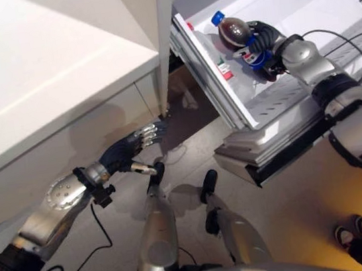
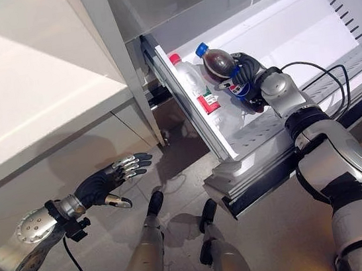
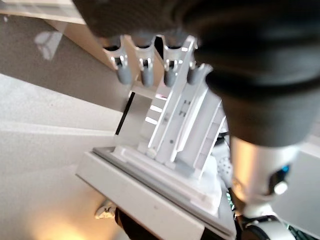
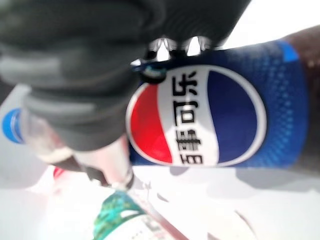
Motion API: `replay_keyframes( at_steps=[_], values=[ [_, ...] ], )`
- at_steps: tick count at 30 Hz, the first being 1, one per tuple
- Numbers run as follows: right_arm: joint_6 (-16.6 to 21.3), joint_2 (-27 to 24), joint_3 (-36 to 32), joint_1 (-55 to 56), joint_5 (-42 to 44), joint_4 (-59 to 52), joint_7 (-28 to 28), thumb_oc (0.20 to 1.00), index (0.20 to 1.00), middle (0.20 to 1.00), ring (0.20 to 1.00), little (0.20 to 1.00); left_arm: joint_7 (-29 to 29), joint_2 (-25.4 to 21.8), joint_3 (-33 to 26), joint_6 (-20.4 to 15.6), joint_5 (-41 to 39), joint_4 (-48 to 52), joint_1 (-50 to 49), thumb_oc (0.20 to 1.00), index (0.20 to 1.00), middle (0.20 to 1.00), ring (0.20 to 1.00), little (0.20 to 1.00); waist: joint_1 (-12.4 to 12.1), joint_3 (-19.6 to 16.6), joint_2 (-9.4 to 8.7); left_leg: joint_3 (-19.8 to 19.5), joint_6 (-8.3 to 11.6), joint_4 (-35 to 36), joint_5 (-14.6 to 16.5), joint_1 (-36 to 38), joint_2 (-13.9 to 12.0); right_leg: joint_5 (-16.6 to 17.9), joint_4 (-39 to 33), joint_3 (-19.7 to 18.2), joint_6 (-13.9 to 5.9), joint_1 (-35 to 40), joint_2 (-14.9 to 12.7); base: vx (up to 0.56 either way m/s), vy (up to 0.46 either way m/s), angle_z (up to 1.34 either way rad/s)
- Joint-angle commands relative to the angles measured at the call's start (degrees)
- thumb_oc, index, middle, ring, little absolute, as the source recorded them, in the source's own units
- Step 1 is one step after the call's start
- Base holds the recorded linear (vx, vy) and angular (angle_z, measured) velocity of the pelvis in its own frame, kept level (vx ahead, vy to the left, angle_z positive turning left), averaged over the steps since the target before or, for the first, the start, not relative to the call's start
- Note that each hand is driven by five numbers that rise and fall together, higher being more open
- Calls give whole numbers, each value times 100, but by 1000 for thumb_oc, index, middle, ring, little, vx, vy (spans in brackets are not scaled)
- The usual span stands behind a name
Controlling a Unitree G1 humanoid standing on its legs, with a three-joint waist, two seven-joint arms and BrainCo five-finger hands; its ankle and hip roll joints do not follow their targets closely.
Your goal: Take the drinks into the refrigerator
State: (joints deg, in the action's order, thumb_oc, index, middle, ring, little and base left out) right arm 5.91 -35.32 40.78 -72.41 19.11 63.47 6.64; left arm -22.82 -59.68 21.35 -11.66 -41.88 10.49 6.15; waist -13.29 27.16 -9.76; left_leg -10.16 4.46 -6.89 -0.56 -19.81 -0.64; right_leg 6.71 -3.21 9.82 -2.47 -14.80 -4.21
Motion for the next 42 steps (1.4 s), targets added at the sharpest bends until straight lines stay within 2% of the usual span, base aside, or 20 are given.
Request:
replay_keyframes(
  at_steps=[1,13,14,15,16,36,39,42],
  values=[
    [237,-98,-78,-1050,-32,179,-257,200,200,200,200,200,3,-153,-163,-195,-23,725,-324,1000,1000,1000,1000,1000,44,-81,-81,-153,-534,283,-146,65,292,-589,873,151,-239,-13,79,0,0,0],
    [227,27,-17,-1177,-159,289,-275,200,200,200,200,200,62,-140,-159,-195,12,734,-322,1000,1000,1000,1000,1000,44,-57,-98,-139,-547,269,-129,66,280,-591,928,135,-239,-67,87,0,0,0],
    [228,21,-11,-1188,-148,306,-278,360,360,360,360,360,59,-139,-147,-190,13,729,-313,1000,1000,1000,1000,1000,47,-57,-98,-137,-545,275,-129,70,281,-593,926,133,-240,-68,88,0,0,0],
    [224,27,-13,-1183,-139,325,-267,771,771,771,771,771,54,-140,-136,-187,22,723,-315,1000,1000,1000,1000,1000,48,-58,-95,-135,-545,265,-129,66,283,-595,928,136,-239,-69,86,0,0,0],
    [216,33,-14,-1197,-142,344,-269,1000,1000,1000,1000,1000,59,-140,-125,-191,31,713,-313,1000,1000,1000,1000,1000,46,-59,-95,-138,-546,256,-128,58,285,-598,934,143,-236,-74,88,0,0,0],
    [213,133,-39,-1216,-85,304,-308,1000,1000,1000,1000,1000,95,-205,-53,-210,50,689,-235,1000,1000,1000,1000,1000,75,-72,-73,-124,-546,190,-107,40,293,-614,1014,124,-222,-119,77,-1,0,0],
    [253,-38,4,-1150,7,-139,-293,1000,1000,1000,1000,1000,101,-220,-104,-228,43,678,-209,1000,1000,1000,1000,1000,98,-103,-65,-127,-546,175,-104,46,300,-632,1037,111,-220,-118,76,-5,2,-1],
    [354,-501,-161,-799,474,-1309,-191,1000,1000,1000,1000,1000,114,-203,-228,-273,78,598,-278,1000,1000,1000,1000,1000,148,-147,-91,-126,-539,138,-82,54,299,-653,1048,107,-219,-94,67,0,0,0]
  ],
)
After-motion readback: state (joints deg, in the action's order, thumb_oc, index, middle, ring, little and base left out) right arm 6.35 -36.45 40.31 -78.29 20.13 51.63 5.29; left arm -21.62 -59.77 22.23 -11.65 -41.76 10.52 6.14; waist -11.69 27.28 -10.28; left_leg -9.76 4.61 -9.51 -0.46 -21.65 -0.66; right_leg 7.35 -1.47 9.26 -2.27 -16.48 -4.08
